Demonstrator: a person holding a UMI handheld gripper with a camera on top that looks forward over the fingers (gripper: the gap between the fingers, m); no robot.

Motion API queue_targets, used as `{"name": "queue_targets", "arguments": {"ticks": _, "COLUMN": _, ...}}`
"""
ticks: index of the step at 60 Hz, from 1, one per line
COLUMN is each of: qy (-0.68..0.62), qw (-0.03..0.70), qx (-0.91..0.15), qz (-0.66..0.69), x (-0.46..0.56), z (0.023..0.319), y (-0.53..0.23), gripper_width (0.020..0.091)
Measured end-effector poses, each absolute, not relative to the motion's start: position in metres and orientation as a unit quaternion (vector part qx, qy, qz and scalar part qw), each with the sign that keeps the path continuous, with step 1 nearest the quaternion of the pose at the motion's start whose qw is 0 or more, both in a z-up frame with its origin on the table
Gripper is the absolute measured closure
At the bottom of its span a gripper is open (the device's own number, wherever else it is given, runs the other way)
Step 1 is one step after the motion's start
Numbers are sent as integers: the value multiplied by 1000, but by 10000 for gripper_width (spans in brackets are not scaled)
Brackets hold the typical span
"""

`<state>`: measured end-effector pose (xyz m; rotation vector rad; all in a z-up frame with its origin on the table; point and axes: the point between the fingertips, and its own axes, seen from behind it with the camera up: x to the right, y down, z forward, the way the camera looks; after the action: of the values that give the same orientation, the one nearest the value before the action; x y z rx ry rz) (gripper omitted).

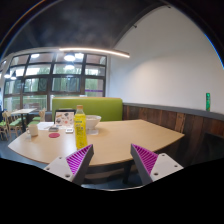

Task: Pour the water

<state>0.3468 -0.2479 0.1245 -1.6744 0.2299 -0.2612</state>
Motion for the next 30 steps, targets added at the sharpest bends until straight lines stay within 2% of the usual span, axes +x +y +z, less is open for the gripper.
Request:
{"name": "queue_targets", "arguments": {"ticks": 13, "qy": 97, "qw": 656, "qx": -739, "qz": -123, "x": 328, "z": 129, "y": -236, "gripper_width": 277}}
{"name": "queue_targets", "arguments": {"ticks": 30, "qy": 58, "qw": 666, "qx": -739, "qz": -84, "x": 284, "z": 122, "y": -123, "gripper_width": 276}}
